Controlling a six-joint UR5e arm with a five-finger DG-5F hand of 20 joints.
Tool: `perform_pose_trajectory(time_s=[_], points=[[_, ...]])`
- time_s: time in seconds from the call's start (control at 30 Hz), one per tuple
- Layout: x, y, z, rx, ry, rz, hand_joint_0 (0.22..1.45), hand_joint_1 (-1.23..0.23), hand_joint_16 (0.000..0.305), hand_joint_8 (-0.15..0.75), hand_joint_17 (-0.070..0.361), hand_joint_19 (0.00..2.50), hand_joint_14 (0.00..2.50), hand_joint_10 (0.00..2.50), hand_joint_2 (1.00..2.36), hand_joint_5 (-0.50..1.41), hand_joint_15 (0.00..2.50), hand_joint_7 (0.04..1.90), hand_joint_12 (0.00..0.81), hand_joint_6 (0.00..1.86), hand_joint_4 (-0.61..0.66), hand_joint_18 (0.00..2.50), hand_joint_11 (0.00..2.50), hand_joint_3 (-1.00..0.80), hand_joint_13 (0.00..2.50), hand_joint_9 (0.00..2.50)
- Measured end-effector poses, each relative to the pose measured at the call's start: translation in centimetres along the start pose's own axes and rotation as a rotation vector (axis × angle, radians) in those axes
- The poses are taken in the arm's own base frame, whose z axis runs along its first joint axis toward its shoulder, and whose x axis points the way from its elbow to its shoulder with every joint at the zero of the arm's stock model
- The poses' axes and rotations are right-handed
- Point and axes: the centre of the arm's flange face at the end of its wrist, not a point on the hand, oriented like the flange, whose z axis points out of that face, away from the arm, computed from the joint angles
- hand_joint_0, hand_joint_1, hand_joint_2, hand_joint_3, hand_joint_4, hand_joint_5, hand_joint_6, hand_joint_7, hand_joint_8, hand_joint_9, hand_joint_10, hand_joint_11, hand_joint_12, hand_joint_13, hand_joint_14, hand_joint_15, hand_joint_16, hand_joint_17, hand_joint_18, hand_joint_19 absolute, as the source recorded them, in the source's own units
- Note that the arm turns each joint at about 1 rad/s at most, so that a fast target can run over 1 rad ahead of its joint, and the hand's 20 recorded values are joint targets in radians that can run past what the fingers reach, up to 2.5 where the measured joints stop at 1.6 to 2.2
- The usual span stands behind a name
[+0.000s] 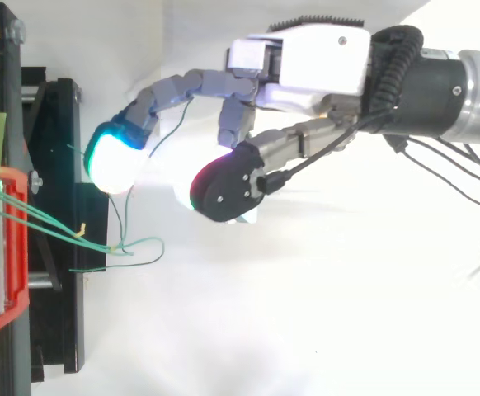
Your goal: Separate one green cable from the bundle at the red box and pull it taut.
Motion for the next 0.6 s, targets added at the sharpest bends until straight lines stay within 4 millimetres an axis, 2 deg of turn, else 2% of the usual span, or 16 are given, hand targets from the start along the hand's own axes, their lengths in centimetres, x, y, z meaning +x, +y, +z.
perform_pose_trajectory(time_s=[0.6], points=[[5.0, 1.0, 0.9, 0.001, -0.021, -0.016, 0.35, -0.44, 0.073, 0.344, 0.164, 0.07, 0.02, 0.02, 1.00, -0.22, 0.69, 0.68, 0.430, 0.50, 0.18, 1.44, 1.03, -0.50, 1.28, 1.45]])
